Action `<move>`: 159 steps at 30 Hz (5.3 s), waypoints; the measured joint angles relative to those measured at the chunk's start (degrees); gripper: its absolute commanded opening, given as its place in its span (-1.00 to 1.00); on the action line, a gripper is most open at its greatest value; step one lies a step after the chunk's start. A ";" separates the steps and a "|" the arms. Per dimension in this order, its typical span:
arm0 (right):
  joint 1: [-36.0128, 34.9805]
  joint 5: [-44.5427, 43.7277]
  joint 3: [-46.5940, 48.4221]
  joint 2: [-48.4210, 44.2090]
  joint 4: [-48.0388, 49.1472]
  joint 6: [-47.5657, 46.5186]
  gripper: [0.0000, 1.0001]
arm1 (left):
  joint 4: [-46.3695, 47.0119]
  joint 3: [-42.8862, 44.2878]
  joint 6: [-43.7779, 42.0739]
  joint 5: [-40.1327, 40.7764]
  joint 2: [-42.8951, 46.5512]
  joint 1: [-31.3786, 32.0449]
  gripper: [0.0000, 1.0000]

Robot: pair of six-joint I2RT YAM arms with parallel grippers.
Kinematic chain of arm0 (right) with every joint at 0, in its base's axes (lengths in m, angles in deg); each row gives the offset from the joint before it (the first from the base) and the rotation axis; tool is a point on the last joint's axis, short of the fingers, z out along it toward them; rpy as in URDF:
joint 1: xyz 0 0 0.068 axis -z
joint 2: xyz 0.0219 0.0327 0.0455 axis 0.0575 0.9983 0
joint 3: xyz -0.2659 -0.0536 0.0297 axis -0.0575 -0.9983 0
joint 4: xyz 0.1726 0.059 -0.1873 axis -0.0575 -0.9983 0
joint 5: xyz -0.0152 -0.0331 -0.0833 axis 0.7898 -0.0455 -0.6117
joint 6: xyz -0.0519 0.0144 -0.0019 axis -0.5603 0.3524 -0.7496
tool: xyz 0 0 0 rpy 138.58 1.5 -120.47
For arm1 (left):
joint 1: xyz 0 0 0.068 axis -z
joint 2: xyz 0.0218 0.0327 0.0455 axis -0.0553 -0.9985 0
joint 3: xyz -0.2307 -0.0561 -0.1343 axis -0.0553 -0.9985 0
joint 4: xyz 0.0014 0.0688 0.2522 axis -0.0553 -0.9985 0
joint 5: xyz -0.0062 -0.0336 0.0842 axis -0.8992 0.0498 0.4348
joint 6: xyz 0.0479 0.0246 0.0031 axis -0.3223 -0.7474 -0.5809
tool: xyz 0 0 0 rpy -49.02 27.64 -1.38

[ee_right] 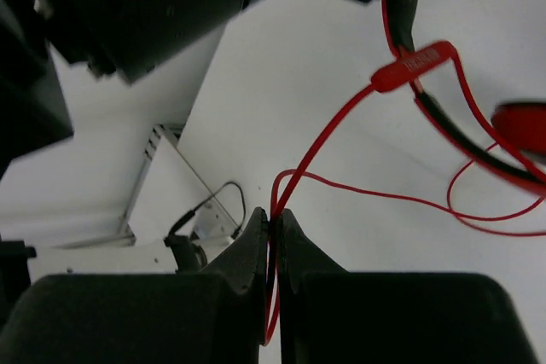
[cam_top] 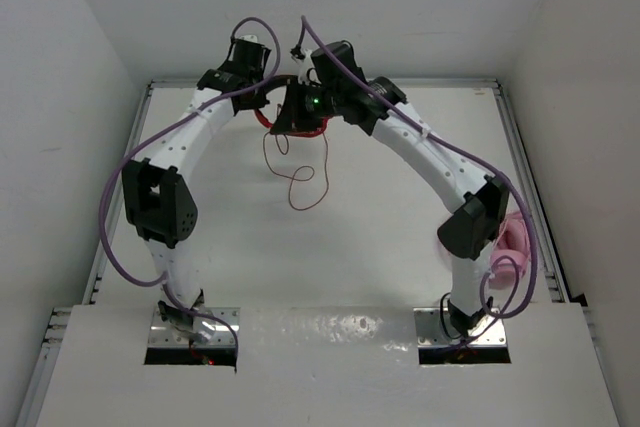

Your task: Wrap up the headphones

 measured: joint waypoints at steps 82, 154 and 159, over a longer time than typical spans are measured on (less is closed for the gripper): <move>27.04 -1.90 -38.10 17.49 72.26 9.81 -1.00 | -9.53 6.03 -19.26 -33.18 -4.17 -5.03 -1.00; -0.68 -14.53 -78.64 -24.17 73.88 -26.18 0.93 | -11.58 26.18 -1.64 -9.25 -1.07 -1.66 -1.00; 0.74 -18.18 -77.68 -17.35 82.93 -34.45 0.91 | -11.82 26.18 -1.92 -12.35 -1.07 -1.68 -1.00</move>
